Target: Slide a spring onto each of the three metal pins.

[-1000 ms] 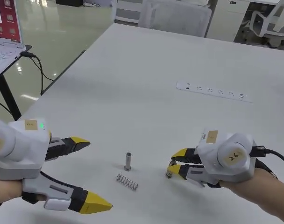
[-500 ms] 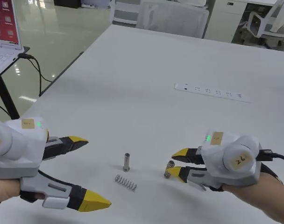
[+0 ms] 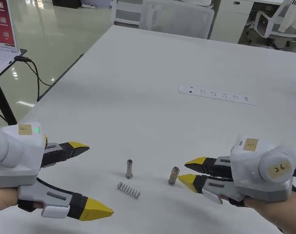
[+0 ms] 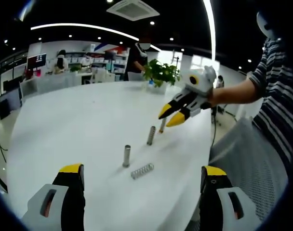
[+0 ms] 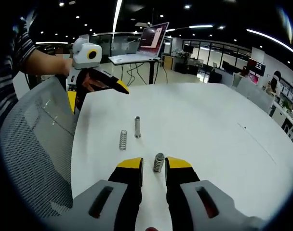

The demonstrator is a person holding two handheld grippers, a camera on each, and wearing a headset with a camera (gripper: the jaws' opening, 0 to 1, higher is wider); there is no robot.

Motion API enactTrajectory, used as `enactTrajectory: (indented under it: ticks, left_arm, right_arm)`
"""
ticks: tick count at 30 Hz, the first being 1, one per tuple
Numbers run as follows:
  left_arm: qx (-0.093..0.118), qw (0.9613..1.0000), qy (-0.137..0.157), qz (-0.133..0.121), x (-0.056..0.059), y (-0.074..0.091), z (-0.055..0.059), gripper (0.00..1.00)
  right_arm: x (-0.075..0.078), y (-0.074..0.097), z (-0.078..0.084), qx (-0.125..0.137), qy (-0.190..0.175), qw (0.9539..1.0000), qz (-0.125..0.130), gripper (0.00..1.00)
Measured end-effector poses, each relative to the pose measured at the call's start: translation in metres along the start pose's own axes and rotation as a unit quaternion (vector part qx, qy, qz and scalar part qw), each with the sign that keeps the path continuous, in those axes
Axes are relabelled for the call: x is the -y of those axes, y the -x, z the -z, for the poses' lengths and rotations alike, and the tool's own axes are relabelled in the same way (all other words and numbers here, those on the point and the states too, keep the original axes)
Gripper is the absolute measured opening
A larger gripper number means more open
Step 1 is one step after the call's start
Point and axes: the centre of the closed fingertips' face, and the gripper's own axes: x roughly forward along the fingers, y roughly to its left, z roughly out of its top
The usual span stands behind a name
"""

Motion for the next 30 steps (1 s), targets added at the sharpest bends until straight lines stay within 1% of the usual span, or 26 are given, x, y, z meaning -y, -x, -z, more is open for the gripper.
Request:
enactTrajectory:
  ticks: [6,11,16,23,30]
  left_arm:
    - [-0.001,1.0,0.0,0.0,0.0,0.0,0.0,0.98]
    - [-0.001,1.0,0.001,-0.002,-0.001,0.001,0.001,0.98]
    - [-0.002,1.0,0.001,-0.002,-0.001,0.003,0.002,0.98]
    - [0.0,1.0,0.003,-0.003,0.0,0.003,0.002,0.98]
    - [-0.002,1.0,0.0,0.0,0.0,0.002,0.002,0.98]
  right_arm:
    - [-0.009,0.001,0.002,0.002,-0.007,1.0,-0.006,0.16]
    - [-0.018,-0.004,0.006,-0.002,-0.008,0.9999,-0.014,0.16]
    - [-0.022,-0.009,0.009,-0.008,-0.009,0.9998,-0.018,0.16]
    - [-0.034,-0.017,0.005,-0.006,-0.012,0.9995,-0.029,0.15]
    - [-0.047,-0.03,-0.007,0.001,-0.007,0.9989,-0.046,0.15]
